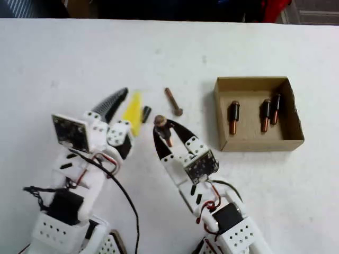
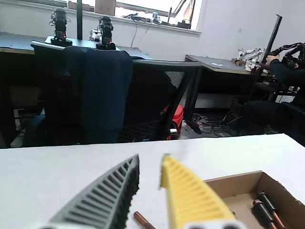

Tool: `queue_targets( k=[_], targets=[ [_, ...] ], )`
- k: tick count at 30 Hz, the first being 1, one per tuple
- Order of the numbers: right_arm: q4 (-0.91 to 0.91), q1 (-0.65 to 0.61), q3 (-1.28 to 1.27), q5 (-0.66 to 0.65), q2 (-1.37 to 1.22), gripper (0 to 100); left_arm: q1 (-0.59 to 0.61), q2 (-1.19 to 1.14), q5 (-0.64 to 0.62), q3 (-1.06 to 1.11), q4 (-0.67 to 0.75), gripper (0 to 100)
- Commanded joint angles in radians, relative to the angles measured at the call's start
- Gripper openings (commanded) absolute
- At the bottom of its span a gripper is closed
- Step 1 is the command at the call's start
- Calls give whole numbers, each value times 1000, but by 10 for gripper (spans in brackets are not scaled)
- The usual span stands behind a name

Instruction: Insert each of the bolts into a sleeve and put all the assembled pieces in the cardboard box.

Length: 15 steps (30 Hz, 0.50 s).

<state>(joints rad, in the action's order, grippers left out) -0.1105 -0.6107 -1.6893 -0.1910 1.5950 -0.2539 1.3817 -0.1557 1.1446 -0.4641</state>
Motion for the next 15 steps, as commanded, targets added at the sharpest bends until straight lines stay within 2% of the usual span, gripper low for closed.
queue_targets(
  k=[1, 7, 11, 15],
  targets=[
    [-2, 13, -6, -8, 16, 17, 53, 15, 37, -137, -112, 72],
    [-22, 13, -6, -8, 16, 17, 91, 153, 43, -259, -367, 20],
    [-45, 13, -6, -8, 18, 17, 97, 266, 44, -258, -480, 23],
    [-58, 19, -6, -8, 18, 17, 166, 329, 44, -259, -559, 23]
  ],
)
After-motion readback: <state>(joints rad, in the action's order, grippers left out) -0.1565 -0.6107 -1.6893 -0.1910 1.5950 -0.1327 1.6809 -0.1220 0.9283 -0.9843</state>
